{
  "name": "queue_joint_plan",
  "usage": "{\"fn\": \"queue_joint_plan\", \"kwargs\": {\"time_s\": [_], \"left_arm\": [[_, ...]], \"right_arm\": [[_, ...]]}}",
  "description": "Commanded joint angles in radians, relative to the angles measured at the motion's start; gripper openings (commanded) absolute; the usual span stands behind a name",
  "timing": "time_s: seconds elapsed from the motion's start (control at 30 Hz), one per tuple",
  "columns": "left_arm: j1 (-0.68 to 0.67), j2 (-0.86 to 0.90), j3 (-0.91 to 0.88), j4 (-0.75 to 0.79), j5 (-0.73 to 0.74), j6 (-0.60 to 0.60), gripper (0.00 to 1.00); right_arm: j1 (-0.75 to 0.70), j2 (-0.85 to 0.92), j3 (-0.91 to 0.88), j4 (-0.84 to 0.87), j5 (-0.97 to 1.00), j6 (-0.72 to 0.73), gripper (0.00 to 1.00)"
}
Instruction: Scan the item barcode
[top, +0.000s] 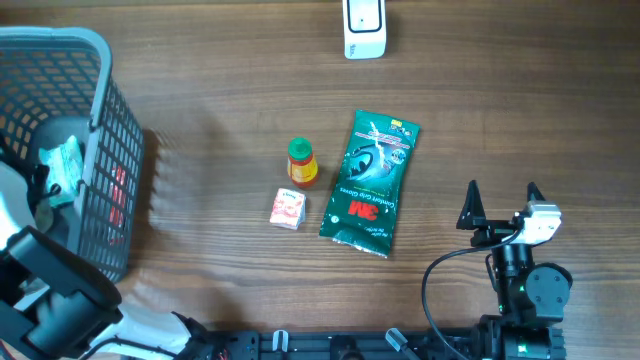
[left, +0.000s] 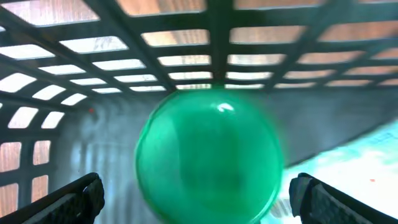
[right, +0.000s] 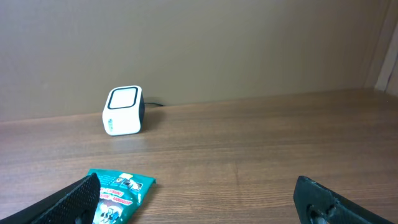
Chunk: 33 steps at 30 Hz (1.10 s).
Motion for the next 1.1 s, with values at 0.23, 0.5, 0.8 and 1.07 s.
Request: {"fn": "queue_joint_plan", "kwargs": {"time_s": [0.23, 0.5, 0.8, 1.07], "left_arm": [[-0.060, -0.037, 0.014, -0.010, -0.017, -0.019, 1.00], [-0.056, -0.038, 0.014, -0.092, -0.153, -0.097, 1.00], [0.004, -0.038, 0.010, -0.061, -0.126, -0.178, 1.00], [0.013, -0.036, -0.038, 0.033, -0.111, -0.178, 1.00]], "right_arm": [[0.004, 0.000, -0.001, 0.002, -0.003, -0.008, 1.00], [0.004, 0.000, -0.001, 0.002, -0.003, -0.008, 1.00], [0.004, 0.000, -0.001, 0.002, -0.003, -0.008, 1.00], [0.004, 0.000, -0.001, 0.002, -0.003, -0.008, 1.00]]}}
